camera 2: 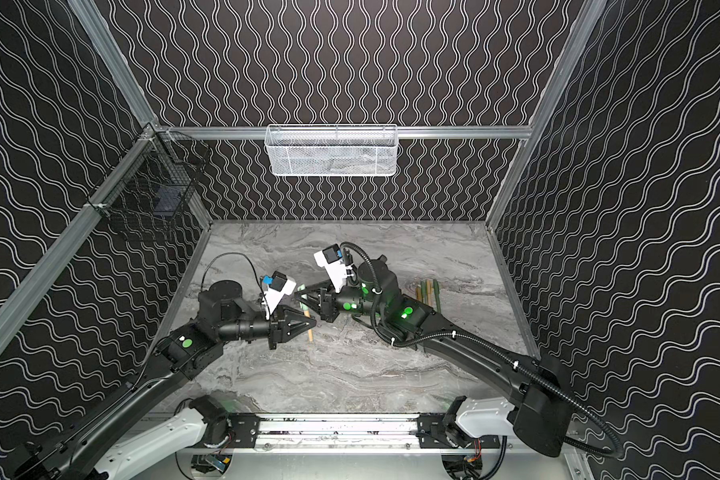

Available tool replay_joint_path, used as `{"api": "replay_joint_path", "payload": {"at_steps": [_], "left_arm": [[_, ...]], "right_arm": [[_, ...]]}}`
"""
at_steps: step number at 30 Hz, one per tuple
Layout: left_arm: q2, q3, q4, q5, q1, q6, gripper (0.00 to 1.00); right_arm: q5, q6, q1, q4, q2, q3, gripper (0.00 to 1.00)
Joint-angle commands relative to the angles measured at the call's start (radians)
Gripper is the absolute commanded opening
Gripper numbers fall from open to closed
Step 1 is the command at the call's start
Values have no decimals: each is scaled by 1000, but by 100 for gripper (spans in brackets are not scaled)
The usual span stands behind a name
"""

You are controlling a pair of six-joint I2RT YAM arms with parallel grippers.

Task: Insert the pens into the pen caps
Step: 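Slide the right gripper along the capped pen and close on it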

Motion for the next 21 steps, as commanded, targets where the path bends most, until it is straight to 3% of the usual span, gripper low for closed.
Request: {"api": "replay_joint_path", "payload": {"at_steps": [1,9,17,21], "left_arm": [[-1,24,596,-83,0,63,0],[25,18,754,-54,2,-5,0],[51,8,1000,157,3,-122,0],[56,-2,1067,169,3,-163,0]], "right_arm": [[-20,93,34,-324,1,-30,0],[-41,89,44,-233,-27,-116,0],[-320,42,41,29,-69,-241,0],[-368,55,38,98,-77,-279,0]]}}
